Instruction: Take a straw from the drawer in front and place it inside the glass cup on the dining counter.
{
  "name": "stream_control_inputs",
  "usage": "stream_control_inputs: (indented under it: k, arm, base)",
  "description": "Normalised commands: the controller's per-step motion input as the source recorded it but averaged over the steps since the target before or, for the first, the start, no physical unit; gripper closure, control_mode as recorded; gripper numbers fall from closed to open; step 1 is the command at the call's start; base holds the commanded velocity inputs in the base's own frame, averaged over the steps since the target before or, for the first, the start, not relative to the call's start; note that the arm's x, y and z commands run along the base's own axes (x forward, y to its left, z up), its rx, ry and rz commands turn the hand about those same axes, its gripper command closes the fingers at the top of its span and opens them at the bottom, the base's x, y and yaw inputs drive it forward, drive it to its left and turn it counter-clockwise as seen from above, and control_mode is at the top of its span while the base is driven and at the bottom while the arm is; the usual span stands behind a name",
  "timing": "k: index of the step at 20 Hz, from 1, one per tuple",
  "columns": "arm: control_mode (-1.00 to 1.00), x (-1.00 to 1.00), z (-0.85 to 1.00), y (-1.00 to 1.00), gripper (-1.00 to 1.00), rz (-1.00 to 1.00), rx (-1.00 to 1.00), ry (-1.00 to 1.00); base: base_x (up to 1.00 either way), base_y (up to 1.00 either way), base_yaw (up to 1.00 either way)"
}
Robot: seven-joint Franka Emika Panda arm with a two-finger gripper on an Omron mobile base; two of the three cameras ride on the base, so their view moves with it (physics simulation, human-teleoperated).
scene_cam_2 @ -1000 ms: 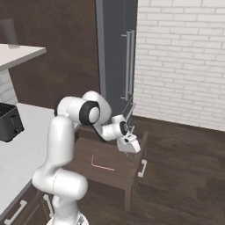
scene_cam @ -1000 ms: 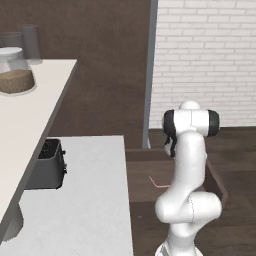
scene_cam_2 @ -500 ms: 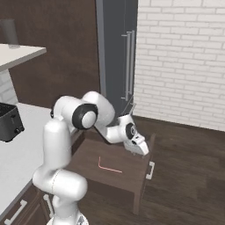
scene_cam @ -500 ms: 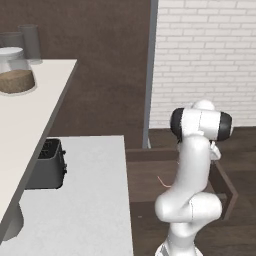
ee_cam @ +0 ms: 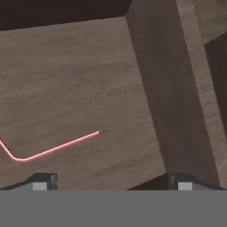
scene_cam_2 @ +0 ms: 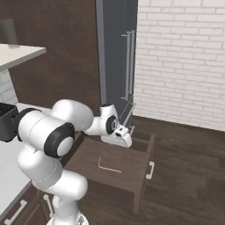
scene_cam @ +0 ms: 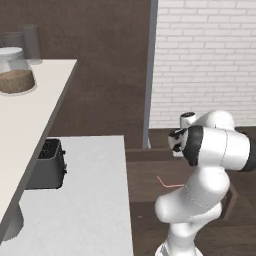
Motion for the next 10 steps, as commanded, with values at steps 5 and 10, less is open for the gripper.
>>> stream_control_inputs:
  k: [5,10]
  arm:
    - [-1.00,0.00,0.11,0.80,-1.00,0.31,0.22,0.03]
    - [-1.00,0.00,-0.19,0.45,-1.00,0.31,0.07,0.00]
  base:
    - [0.00,0.00,0.00]
    - [0.00,0.00,0.00]
